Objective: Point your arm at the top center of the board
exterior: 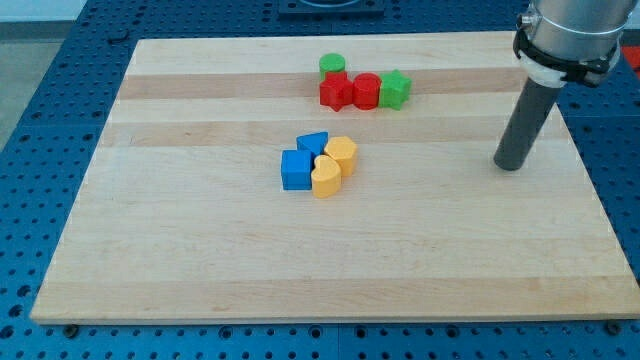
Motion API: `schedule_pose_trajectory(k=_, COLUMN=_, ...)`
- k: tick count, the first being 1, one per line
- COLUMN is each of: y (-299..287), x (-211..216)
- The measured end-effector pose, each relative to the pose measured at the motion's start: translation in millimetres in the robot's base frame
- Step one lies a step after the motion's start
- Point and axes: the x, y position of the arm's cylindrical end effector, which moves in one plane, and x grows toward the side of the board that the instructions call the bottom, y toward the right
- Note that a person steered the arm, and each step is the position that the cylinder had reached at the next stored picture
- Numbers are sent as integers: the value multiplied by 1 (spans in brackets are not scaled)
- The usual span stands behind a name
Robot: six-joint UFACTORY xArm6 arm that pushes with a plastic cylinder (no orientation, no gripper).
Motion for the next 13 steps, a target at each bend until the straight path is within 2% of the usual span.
schedule_pose_trajectory(k=3, y=-1, x=-15)
schedule_pose_trajectory(k=5, y=-8, x=-62)
schedule_pose_trajectory(k=6, y=-14, x=-99)
schedule_pose_trajectory(k=7, y=-28, x=-136)
schedule_pose_trajectory(k=9, y=-78, x=-179)
schedule_pose_trajectory(k=11, y=-122, x=-202)
schedule_pose_trajectory(k=13, y=-157, x=-202)
